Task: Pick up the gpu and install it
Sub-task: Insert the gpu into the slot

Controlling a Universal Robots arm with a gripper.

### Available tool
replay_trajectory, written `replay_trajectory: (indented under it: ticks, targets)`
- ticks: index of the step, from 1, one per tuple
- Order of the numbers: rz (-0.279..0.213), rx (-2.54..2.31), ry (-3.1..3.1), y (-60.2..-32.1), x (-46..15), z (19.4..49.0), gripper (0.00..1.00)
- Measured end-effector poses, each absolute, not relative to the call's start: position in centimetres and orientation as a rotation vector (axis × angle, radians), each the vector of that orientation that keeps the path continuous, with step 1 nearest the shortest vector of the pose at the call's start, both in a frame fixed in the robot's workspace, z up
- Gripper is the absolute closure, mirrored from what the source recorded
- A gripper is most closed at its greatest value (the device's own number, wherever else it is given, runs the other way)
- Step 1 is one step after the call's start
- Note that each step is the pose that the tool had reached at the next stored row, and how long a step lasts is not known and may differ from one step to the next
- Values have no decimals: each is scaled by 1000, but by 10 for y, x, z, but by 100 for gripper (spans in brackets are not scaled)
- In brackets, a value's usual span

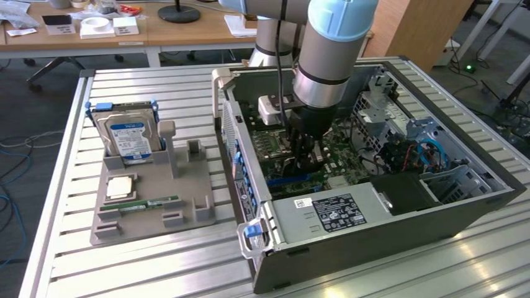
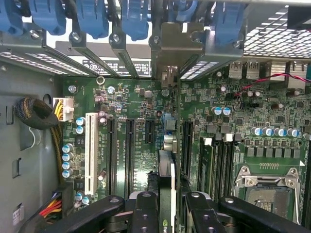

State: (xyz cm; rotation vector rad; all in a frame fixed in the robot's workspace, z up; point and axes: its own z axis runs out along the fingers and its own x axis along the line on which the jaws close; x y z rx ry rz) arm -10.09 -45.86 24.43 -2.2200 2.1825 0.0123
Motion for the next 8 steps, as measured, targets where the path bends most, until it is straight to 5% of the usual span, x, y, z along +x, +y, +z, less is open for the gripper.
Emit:
replay_trajectory:
  ticks: [8]
  targets:
    - [12,-2221,2183,-459,-101,245,74]
